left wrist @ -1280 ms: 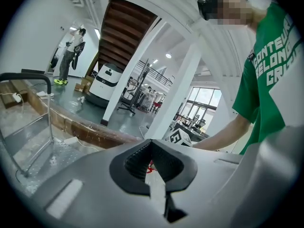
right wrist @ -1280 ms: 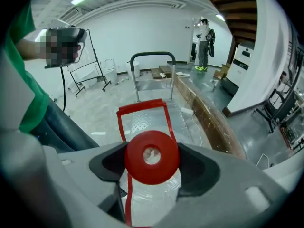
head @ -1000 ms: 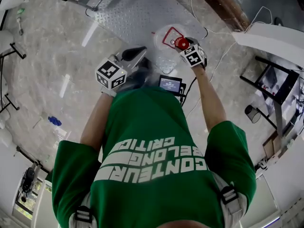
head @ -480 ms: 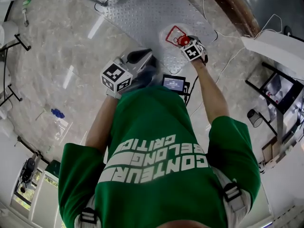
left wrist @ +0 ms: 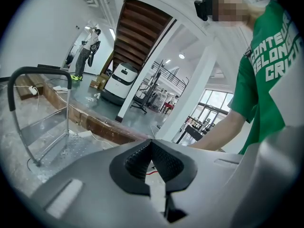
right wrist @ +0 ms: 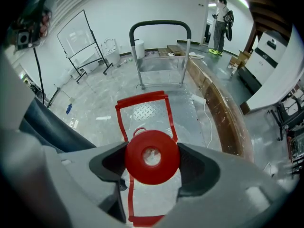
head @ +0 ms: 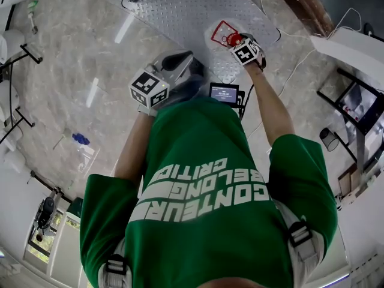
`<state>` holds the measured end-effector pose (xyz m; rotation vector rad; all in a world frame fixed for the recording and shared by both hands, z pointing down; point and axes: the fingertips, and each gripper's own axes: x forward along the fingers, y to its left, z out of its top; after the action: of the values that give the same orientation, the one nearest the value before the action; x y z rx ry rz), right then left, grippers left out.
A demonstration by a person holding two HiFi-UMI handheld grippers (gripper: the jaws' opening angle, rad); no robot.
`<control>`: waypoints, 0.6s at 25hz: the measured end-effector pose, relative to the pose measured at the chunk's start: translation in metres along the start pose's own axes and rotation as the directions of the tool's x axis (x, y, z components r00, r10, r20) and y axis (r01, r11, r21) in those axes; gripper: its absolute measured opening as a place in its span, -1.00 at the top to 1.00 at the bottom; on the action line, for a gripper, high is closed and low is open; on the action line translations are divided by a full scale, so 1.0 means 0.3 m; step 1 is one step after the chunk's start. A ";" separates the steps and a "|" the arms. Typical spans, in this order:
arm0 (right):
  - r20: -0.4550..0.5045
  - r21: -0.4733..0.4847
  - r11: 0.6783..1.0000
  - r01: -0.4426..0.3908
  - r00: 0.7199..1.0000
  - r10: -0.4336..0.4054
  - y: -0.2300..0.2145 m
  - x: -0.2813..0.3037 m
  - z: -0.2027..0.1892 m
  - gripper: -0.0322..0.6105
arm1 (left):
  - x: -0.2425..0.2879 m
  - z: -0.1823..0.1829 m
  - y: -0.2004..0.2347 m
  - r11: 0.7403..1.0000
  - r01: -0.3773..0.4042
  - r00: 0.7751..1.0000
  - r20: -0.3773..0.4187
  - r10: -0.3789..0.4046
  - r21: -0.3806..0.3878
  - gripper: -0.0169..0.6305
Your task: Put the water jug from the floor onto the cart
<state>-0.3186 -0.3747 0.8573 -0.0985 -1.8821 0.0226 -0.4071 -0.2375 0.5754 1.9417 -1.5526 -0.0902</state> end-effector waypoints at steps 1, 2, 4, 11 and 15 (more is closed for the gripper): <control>-0.004 0.002 1.000 0.002 1.000 -0.002 0.001 -0.001 -0.006 -0.03 | 0.000 0.004 0.002 1.000 0.002 1.000 0.002 -0.002 0.000 0.92; -0.006 0.002 1.000 0.003 1.000 -0.003 0.001 -0.001 -0.012 -0.03 | 0.001 0.007 0.003 1.000 0.005 1.000 0.002 -0.005 0.002 0.92; -0.011 -0.002 1.000 -0.001 1.000 0.001 0.006 0.000 -0.032 -0.03 | 0.009 0.009 0.000 1.000 0.015 1.000 0.000 -0.015 0.005 0.92; -0.004 0.038 0.999 0.000 1.000 0.000 0.023 -0.041 -0.052 -0.03 | 0.057 0.012 -0.050 0.996 0.082 0.996 -0.030 -0.081 0.043 0.92; 0.037 0.066 0.996 0.059 0.997 -0.061 0.009 -0.157 -0.110 -0.03 | 0.086 0.016 -0.106 0.990 0.122 0.992 -0.041 -0.119 0.075 0.92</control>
<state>-0.2728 -0.3769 0.8225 0.0035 -1.9203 0.0451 -0.3743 -0.2595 0.5637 2.0859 -1.4334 -0.0459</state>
